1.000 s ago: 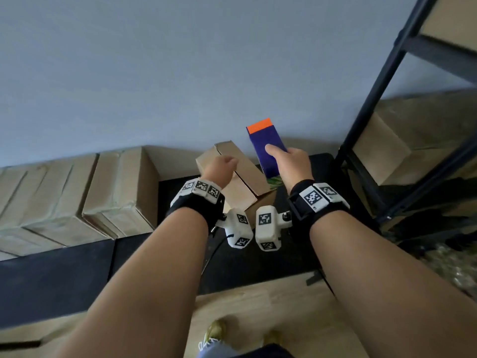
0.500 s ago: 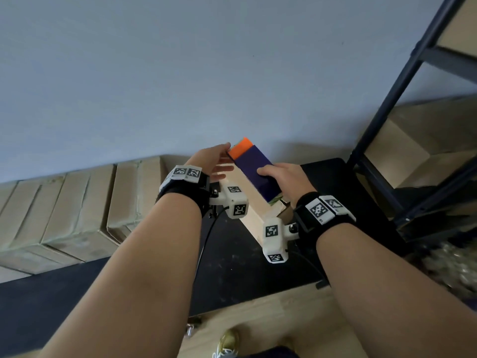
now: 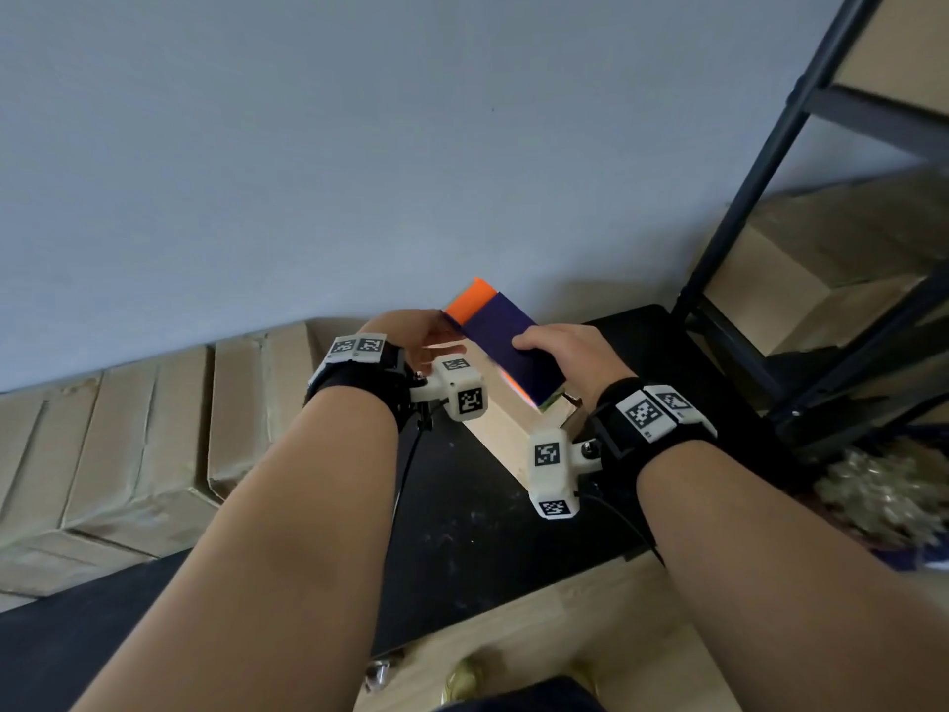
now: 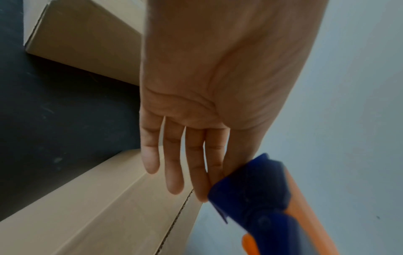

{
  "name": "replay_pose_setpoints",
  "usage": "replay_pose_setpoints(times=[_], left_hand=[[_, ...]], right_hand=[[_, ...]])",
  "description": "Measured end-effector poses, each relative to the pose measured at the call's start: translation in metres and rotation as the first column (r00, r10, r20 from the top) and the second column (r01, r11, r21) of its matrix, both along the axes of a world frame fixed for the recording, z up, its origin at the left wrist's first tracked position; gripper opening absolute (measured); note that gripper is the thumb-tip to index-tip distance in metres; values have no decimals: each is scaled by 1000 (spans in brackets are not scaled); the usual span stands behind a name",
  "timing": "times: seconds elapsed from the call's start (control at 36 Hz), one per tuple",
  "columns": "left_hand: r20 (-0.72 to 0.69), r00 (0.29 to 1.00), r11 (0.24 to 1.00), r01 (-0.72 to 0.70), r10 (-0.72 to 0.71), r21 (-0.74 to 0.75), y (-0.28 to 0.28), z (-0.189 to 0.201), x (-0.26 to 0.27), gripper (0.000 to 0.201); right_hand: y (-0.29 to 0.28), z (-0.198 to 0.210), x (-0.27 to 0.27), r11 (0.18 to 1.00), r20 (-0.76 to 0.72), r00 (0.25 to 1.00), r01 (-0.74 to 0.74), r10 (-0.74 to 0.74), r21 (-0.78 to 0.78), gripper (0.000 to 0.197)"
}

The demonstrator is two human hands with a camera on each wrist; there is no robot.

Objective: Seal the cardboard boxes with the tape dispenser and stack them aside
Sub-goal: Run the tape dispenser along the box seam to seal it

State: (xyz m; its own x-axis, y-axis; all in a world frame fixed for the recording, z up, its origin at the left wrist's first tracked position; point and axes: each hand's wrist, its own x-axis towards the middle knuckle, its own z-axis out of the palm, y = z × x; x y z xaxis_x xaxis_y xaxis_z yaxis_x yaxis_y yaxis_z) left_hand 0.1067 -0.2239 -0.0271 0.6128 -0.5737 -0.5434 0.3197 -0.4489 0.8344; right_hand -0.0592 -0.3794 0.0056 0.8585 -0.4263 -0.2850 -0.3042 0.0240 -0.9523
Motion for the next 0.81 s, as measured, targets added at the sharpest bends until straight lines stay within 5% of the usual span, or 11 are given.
replay_pose_setpoints(times=[0.17, 0.42, 0.58, 0.81], left_hand=[[3, 972, 972, -235, 235, 10, -10, 8, -7, 17], [288, 936, 967, -239, 204, 93, -35, 20, 4, 15], [470, 828, 910, -400, 306, 111, -46, 19, 19, 19], [531, 787, 891, -438, 314, 122, -55, 12, 32, 14]], right_hand=[[-4, 5, 3, 999, -50, 999, 12, -14, -38, 22], [-13, 11, 12, 987, -57, 996, 66, -75, -148, 36], [-25, 12, 15, 970, -58, 989, 122, -137, -212, 29], [-33, 11, 25, 953, -67, 986, 131, -155, -272, 30]])
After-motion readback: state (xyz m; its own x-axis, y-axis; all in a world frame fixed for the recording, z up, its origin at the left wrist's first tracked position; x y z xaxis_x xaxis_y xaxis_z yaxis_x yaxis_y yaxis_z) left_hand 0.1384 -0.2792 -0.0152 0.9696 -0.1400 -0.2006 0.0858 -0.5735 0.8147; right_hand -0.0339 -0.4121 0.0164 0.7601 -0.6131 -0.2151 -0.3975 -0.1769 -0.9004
